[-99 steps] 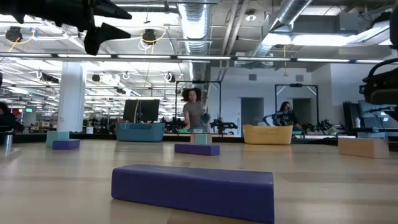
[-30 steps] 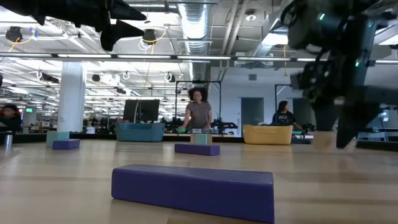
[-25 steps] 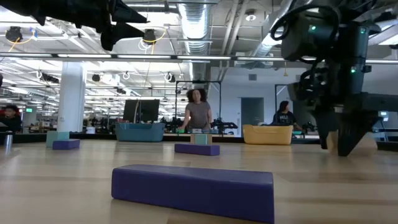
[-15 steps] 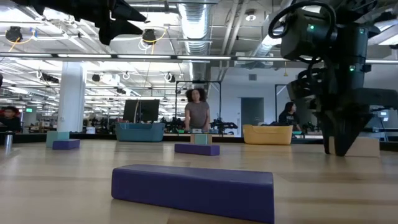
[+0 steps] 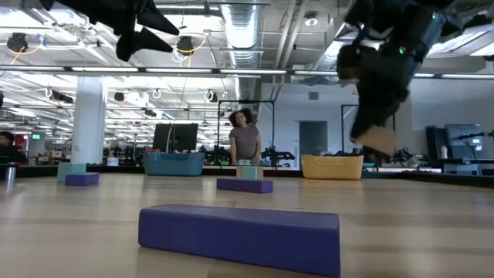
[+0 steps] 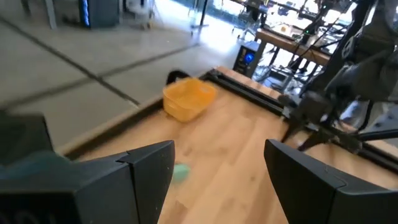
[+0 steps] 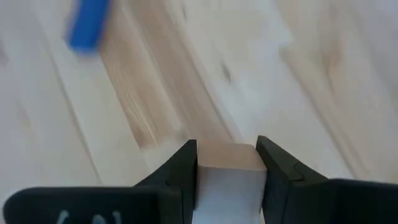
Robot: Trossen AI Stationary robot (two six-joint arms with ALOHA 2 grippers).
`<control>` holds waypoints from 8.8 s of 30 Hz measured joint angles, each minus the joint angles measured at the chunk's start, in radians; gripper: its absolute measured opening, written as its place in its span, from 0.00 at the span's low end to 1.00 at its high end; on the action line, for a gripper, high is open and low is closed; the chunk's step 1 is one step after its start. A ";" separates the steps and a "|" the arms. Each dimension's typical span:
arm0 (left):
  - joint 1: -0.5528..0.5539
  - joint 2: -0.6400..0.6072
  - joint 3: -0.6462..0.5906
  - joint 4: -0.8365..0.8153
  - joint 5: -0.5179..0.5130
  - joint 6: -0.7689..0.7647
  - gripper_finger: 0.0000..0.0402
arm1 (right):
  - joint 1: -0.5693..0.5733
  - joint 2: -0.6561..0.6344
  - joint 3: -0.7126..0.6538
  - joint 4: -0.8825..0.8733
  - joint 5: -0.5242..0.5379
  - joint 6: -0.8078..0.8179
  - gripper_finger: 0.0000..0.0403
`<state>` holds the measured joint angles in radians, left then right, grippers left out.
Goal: Sort & place blocks by color
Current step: Put the bottom brown block into the orange bin
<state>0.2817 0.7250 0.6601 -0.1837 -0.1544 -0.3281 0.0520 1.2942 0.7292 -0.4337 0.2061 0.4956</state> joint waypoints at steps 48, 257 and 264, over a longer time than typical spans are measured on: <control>0.023 0.309 0.000 0.658 0.230 0.216 0.76 | -0.128 -0.248 0.002 0.641 -0.005 0.150 0.32; -0.952 0.472 0.267 -1.044 -0.182 -1.176 0.27 | 0.502 -0.211 -0.193 0.381 0.637 0.750 0.29; -0.954 0.402 0.267 -1.155 -0.180 -1.176 0.27 | 0.378 -0.224 -0.192 0.462 0.517 0.601 0.29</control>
<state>-0.6718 1.1271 0.9272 -1.3391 -0.3345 -1.5046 0.4297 1.0706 0.5370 0.0280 0.7233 1.0966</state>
